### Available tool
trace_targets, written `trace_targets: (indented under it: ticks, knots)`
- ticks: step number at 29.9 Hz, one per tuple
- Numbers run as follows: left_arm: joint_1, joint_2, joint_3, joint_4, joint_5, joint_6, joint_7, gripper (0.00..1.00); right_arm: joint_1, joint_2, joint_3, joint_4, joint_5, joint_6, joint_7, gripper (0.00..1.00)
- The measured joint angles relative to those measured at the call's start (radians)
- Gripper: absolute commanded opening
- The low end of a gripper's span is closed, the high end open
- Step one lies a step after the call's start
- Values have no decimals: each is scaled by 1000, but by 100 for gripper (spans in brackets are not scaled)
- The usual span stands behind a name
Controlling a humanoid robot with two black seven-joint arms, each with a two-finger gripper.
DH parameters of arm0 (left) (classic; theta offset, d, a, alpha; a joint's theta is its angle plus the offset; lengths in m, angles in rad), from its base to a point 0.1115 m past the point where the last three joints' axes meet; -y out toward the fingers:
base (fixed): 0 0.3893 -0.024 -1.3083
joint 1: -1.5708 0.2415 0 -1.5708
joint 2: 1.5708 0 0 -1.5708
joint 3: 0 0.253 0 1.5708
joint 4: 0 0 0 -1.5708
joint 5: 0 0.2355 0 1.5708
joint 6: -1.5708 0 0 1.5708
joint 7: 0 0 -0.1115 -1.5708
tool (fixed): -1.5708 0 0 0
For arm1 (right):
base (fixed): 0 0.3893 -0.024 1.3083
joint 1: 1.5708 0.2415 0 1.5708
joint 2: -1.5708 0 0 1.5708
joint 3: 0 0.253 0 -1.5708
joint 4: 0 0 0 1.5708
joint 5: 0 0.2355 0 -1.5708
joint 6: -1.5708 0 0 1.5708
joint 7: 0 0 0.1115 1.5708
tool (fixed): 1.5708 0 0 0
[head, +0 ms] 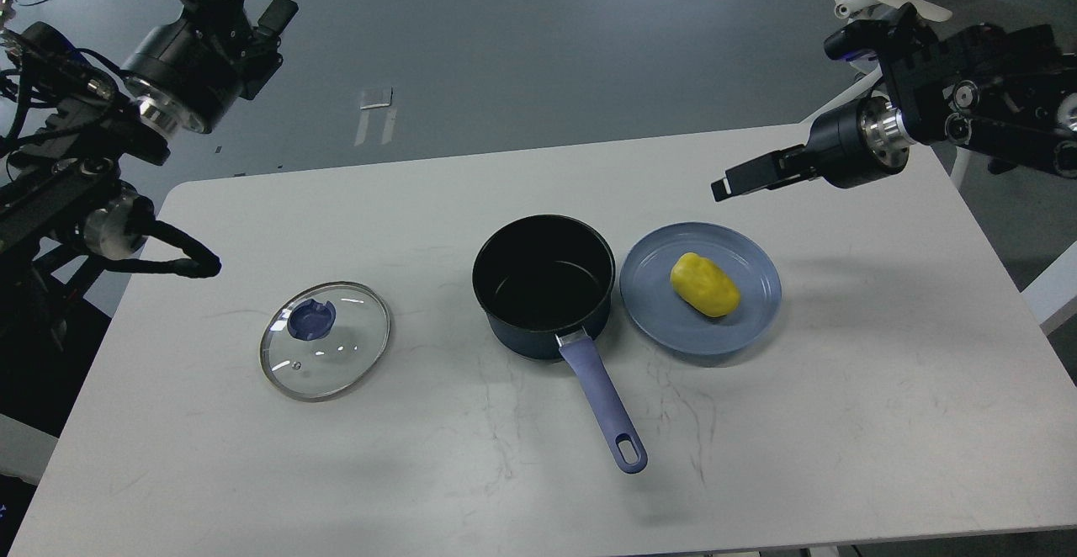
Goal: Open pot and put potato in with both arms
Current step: 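Lower the right gripper onto the yellow potato and grasp it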
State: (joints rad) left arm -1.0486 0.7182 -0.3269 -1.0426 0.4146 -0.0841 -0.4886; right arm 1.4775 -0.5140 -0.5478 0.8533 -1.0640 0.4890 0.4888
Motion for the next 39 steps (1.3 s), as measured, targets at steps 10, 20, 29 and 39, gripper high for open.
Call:
trace_targets:
  ticks: [10,20,29,39]
  knots:
    - [-4,-26,-1,-10,2,-2,0,98,49,101,-126,47,-224,0,0,100]
    - [-4,-26,-2,-10,3,-11,0,98,54,280,-166,-52,-230,0,0,100]
    - [-11,-31,-2,-10,1,-12,0,98,-12,335,-191,-114,-218,-10,0,100]
    - [-11,-33,-3,-10,1,-13,0,98,-69,394,-191,-157,-184,-59,0,100]
